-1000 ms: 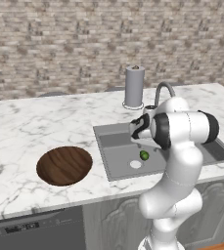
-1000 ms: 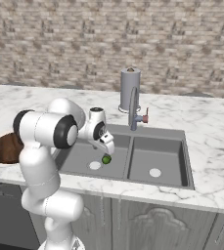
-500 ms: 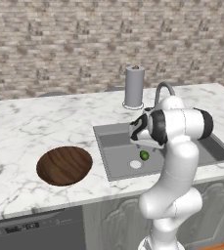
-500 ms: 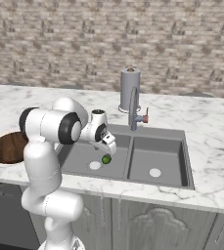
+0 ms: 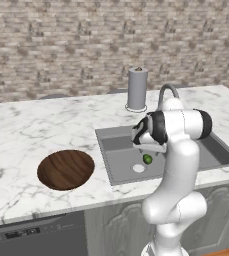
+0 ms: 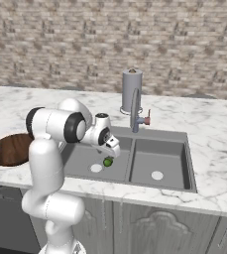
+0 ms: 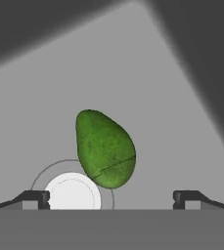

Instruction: Pick the oranges from the cabinet and place them in one bowl. Pick the avocado from the sink and place it in the other bowl.

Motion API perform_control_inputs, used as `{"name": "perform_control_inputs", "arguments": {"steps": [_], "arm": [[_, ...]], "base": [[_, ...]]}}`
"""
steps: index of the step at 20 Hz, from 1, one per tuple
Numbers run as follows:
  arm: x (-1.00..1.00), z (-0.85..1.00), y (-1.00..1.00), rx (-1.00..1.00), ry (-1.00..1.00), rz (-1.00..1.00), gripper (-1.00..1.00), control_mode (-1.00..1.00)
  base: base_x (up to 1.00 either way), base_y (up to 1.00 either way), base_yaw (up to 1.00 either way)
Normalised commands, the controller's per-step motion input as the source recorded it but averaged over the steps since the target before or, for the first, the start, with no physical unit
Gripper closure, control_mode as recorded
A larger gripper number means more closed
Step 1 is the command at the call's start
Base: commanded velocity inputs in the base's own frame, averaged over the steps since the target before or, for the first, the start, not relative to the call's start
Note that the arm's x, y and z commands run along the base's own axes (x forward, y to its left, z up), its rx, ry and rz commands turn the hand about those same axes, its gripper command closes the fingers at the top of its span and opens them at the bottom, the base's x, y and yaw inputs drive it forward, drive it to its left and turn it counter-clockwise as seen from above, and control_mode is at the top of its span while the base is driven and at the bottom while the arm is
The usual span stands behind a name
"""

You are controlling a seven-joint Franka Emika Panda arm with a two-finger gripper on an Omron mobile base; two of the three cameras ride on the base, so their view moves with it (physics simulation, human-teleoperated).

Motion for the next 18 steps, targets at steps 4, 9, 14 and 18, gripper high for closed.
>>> {"name": "perform_control_inputs", "arguments": {"steps": [4, 9, 14, 18], "arm": [[0.16, -0.18, -0.03, 0.0, 0.0, 0.04, -1.0, -1.0], [0.07, -0.15, -0.04, 0.01, 0.0, 0.03, -1.0, -1.0], [0.03, -0.14, -0.04, 0.01, 0.0, 0.02, -1.0, -1.0], [0.01, -0.15, -0.03, 0.0, 0.0, 0.01, -1.0, -1.0]], "base": [[0.0, 0.0, 0.0], [0.0, 0.0, 0.0], [0.0, 0.0, 0.0], [0.0, 0.0, 0.0]]}}
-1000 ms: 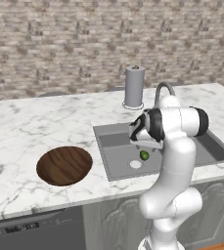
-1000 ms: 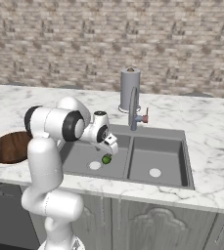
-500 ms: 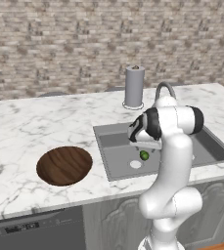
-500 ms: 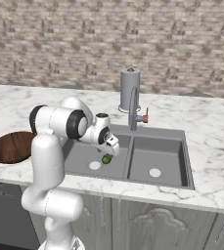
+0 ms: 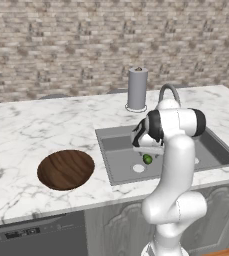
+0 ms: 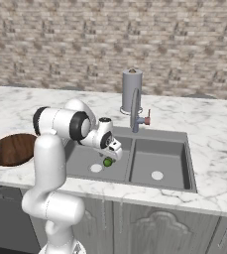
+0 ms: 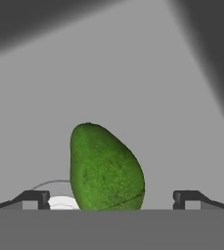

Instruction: Pick the oranges from the cabinet and place them in one bowl. Pick the avocado from the sink and place it in the other bowl.

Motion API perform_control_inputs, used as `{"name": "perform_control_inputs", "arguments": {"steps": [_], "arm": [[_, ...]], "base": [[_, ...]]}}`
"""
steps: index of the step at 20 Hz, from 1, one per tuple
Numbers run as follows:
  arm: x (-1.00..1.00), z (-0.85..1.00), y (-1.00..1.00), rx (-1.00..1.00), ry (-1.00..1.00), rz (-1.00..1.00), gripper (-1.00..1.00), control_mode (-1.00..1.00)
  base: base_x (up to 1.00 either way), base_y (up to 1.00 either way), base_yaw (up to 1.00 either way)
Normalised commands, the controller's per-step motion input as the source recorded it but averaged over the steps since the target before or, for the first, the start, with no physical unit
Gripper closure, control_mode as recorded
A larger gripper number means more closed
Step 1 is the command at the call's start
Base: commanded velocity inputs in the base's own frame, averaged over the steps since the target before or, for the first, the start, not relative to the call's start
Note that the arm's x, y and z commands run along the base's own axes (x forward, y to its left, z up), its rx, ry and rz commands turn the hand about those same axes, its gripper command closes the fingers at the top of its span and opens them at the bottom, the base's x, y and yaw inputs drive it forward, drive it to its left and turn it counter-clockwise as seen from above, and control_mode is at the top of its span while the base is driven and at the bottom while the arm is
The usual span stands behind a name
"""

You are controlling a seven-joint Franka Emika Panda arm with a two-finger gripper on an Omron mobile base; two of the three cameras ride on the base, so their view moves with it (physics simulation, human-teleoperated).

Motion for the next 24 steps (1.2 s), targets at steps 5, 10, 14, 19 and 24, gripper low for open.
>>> {"name": "perform_control_inputs", "arguments": {"steps": [5, 10, 14, 19, 24], "arm": [[0.01, -0.16, -0.01, 0.0, 0.0, 0.01, -1.0, -1.0], [0.04, -0.17, 0.0, 0.0, 0.0, 0.01, -1.0, -1.0], [0.03, -0.18, 0.0, 0.0, 0.0, 0.01, -1.0, -1.0], [0.06, -0.19, 0.0, 0.0, 0.0, 0.0, -1.0, -1.0], [0.1, -0.16, 0.0, 0.0, 0.0, 0.01, -1.0, -1.0]], "base": [[0.0, 0.0, 0.0], [0.0, 0.0, 0.0], [0.0, 0.0, 0.0], [0.0, 0.0, 0.0], [0.0, 0.0, 0.0]]}}
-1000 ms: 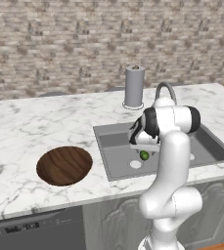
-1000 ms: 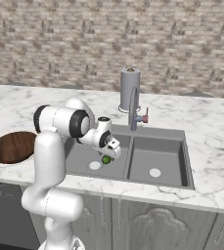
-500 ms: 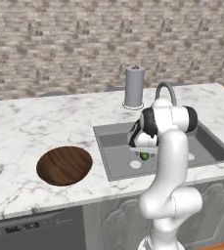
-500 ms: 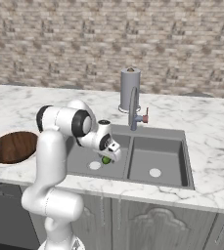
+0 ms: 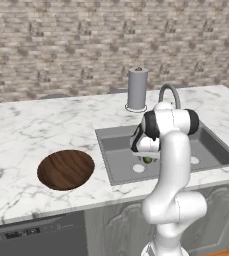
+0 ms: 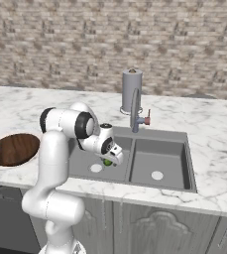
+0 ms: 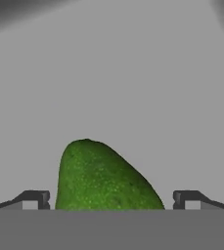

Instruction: Pick the oranges from the cabinet and place them in one bowl. Pick the avocado from the sink and place it in the other bowl.

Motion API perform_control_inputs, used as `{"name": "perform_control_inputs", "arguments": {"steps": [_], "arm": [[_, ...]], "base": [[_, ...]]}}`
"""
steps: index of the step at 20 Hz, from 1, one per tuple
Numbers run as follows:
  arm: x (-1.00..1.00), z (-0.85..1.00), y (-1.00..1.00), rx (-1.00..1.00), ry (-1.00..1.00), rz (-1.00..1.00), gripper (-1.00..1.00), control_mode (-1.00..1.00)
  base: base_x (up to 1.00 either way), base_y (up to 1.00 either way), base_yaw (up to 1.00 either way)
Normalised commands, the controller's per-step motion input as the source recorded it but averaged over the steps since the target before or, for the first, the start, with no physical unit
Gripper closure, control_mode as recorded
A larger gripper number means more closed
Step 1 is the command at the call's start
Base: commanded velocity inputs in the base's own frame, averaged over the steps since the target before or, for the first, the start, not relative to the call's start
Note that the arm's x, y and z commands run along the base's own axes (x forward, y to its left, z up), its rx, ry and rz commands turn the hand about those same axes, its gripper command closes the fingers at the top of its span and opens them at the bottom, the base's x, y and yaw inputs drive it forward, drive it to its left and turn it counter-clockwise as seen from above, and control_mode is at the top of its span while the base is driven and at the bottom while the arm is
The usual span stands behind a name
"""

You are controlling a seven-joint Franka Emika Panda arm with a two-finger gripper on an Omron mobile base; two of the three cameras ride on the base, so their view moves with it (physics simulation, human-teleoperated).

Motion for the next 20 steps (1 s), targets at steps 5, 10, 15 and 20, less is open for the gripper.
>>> {"name": "perform_control_inputs", "arguments": {"steps": [5, 10, 15, 20], "arm": [[0.15, -0.11, -0.01, 0.0, 0.0, 0.02, -1.0, -1.0], [0.04, -0.14, 0.0, 0.03, 0.0, 0.0, -1.0, -1.0], [-0.02, -0.16, 0.0, 0.07, 0.05, 0.0, 1.0, -1.0], [-0.06, -0.12, 0.0, 0.09, 0.02, 0.0, 1.0, -1.0]], "base": [[0.0, 0.0, 0.0], [0.0, 0.0, 0.0], [0.0, 0.0, 0.0], [0.0, 0.0, 0.0]]}}
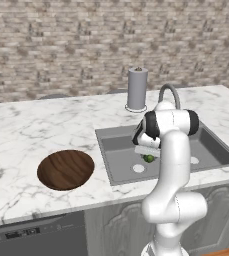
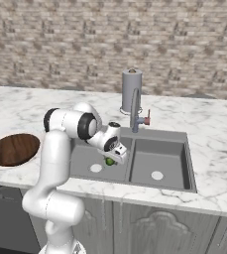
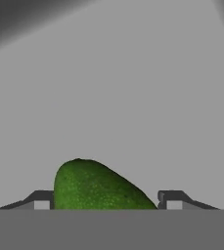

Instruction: Pick the oranges from the cabinet and place them in one bowl. Pick the avocado from the sink and place it in the other bowl.

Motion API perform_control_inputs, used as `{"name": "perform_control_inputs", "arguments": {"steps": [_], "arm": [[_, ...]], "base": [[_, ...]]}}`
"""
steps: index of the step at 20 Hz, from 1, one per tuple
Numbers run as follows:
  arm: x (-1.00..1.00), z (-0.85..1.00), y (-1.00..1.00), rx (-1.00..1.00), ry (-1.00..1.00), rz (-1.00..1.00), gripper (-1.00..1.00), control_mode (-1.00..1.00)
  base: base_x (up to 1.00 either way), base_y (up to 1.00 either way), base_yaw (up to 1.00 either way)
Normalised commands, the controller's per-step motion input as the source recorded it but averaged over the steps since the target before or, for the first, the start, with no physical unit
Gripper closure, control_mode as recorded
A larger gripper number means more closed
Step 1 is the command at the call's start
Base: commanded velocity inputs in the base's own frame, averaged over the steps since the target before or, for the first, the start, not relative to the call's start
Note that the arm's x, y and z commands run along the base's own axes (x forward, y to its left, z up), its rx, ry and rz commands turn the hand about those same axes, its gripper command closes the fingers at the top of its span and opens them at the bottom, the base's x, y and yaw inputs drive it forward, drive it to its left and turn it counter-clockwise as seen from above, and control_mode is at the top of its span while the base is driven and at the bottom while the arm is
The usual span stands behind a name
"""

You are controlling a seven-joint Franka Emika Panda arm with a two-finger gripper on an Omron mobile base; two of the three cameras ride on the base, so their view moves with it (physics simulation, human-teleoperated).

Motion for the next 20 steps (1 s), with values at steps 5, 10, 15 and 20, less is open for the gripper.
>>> {"name": "perform_control_inputs", "arguments": {"steps": [5, 10, 15, 20], "arm": [[-0.06, -0.07, 0.0, 0.07, 0.0, 0.0, 1.0, -1.0], [-0.11, 0.0, 0.05, 0.02, 0.0, 0.0, 1.0, -1.0], [-0.09, 0.02, 0.07, 0.0, 0.0, 0.0, 1.0, -1.0], [-0.04, 0.23, 0.05, 0.0, 0.0, 0.0, 1.0, -1.0]], "base": [[0.0, 0.0, 0.0], [0.0, 0.0, 0.0], [0.0, 0.0, 0.0], [0.0, 0.0, 0.0]]}}
